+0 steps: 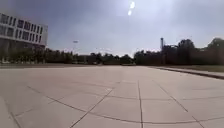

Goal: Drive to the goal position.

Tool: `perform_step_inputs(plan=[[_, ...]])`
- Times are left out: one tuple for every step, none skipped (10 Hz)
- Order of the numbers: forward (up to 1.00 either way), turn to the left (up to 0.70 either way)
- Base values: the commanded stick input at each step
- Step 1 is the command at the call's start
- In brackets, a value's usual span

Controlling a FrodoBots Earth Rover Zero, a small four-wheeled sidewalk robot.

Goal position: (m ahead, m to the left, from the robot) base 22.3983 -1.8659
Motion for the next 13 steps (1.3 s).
perform_step_inputs(plan=[[0.7, -0.01], [0.7, -0.01], [0.7, -0.01], [0.7, -0.01], [0.7, -0.03], [0.7, -0.28], [0.7, -0.36], [0.7, -0.28], [0.7, -0.01], [0.7, -0.01], [0.7, -0.01], [0.7, -0.01], [0.7, -0.12]])
